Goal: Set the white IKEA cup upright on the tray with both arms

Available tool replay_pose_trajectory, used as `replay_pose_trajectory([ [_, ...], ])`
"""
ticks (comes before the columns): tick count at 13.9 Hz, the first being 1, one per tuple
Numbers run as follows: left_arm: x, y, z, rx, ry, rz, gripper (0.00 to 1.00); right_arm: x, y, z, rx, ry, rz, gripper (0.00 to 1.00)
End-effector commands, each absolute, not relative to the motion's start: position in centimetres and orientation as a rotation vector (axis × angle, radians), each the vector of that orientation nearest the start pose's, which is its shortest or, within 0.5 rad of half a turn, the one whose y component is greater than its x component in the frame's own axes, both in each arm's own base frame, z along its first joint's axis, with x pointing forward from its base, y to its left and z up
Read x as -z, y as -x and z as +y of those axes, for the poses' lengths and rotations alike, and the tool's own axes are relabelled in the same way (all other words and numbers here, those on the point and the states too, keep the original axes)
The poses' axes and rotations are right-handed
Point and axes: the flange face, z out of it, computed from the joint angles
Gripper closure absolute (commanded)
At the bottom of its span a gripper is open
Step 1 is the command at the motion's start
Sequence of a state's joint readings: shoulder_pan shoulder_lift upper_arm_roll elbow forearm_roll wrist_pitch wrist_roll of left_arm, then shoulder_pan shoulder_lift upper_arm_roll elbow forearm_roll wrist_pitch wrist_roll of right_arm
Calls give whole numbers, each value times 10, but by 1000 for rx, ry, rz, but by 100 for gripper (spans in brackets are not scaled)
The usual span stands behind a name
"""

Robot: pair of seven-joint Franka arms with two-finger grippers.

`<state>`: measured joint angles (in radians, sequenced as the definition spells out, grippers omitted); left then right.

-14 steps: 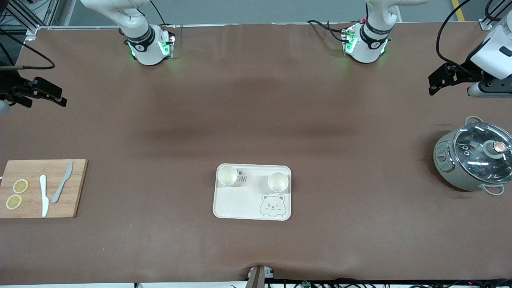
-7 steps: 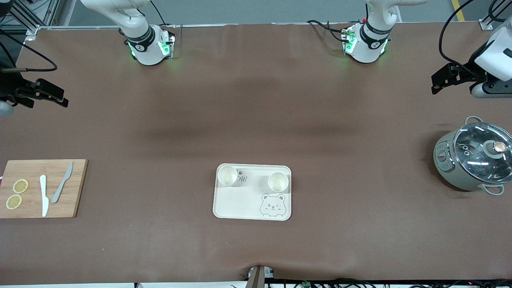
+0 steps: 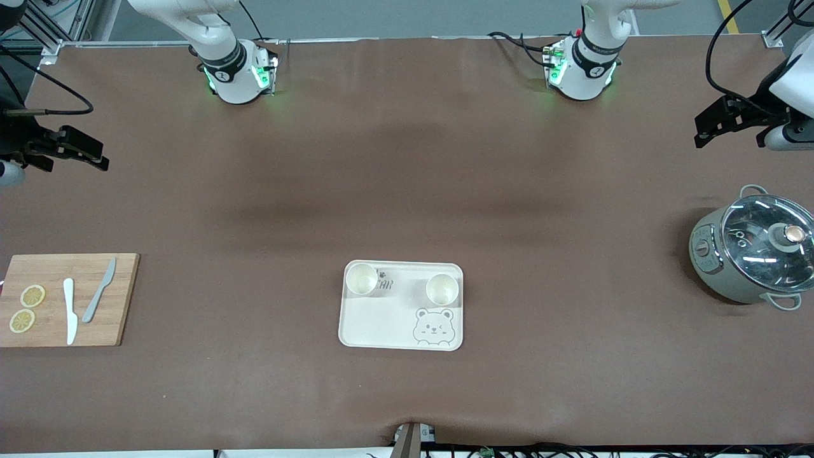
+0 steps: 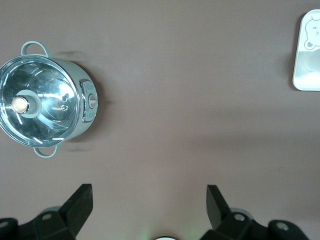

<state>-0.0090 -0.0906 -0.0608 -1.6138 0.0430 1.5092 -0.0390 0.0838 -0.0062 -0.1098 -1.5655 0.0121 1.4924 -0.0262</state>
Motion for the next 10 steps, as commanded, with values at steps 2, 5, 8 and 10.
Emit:
replay_pose_trajectory([
  [2, -654, -526, -30, -21, 3097, 40, 0, -625, -541, -16, -116, 3146, -14, 0],
  [5, -647, -530, -29, -40, 3099, 31, 0, -623, -541, -14, -124, 3146, -19, 0],
  [8, -647, -530, -29, -42, 3102, 27, 0, -623, -541, -15, -124, 3146, -16, 0],
  [10, -646, -529, -19, -69, 3099, 0, 0, -622, -541, -15, -128, 3146, -16, 0],
])
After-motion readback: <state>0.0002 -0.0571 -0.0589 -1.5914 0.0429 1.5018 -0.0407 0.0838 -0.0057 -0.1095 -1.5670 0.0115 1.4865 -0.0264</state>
